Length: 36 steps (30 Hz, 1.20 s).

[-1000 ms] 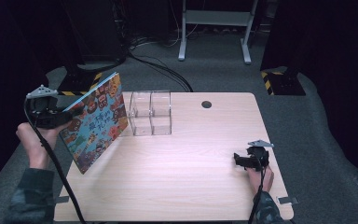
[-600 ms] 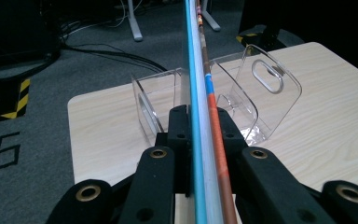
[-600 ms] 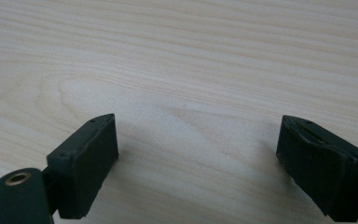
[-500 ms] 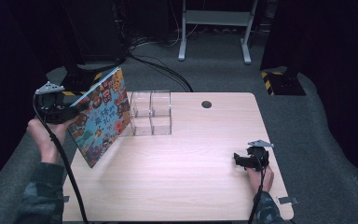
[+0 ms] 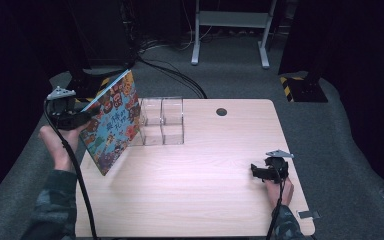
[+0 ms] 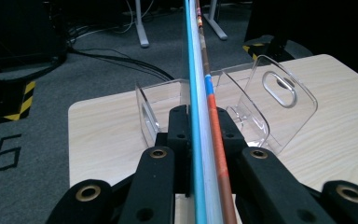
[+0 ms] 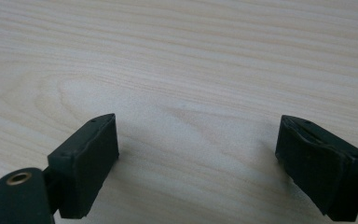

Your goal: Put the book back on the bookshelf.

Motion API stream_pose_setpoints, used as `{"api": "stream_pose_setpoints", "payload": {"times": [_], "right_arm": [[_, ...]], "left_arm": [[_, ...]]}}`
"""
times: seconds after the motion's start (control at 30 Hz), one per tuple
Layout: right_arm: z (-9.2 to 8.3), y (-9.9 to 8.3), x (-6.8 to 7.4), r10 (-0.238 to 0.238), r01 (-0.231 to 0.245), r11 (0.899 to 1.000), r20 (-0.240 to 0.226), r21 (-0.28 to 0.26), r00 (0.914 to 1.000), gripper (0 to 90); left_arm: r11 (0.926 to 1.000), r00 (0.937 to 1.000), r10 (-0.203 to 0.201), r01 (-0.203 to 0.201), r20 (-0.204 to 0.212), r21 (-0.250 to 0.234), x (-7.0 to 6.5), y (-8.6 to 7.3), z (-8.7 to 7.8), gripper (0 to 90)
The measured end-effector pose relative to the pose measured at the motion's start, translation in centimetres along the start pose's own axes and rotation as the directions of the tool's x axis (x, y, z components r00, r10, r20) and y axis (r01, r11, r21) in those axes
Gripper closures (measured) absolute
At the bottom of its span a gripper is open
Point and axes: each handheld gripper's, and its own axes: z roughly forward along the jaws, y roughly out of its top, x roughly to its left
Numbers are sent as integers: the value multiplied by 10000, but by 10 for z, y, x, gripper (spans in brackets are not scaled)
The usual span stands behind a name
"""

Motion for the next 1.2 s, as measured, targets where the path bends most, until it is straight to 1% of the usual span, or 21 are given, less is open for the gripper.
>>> {"api": "stream_pose_setpoints", "payload": {"times": [0.1,0.3,0.33,0.4,0.5,0.77,0.93,1.0,1.2], "right_arm": [[0,0,0,-4,4,10000,6,-4,10000,123],[0,0,0,-6,6,10000,6,-7,10000,124],[0,0,0,-7,7,10000,7,-7,10000,124],[0,0,0,-3,3,10000,7,-4,10000,124],[0,0,0,2,-2,10000,4,-7,10000,124],[0,0,0,-3,3,10000,2,-11,10000,126],[0,0,0,-1,1,10000,8,-15,10000,127],[0,0,0,-8,8,10000,8,-20,10000,128],[0,0,0,-10,10,10000,-6,-21,10000,129]], "left_arm": [[9999,10000,-41,40,-65,-107,1,-2,5,807],[9999,9999,-116,116,-89,1,3,-8,14,807],[9998,9998,-177,177,-104,-73,2,-9,15,807],[9998,9998,-176,175,-71,-56,3,-10,16,807],[9996,9997,-227,226,-84,-152,3,-10,17,807],[9991,9998,-126,119,-179,-403,1,-9,19,807],[9994,9998,50,-57,-205,-354,-2,-9,22,807],[9991,9997,6,-16,-237,-416,-3,-10,24,807],[9986,9995,86,-101,-300,-518,-5,-11,27,806]]}}
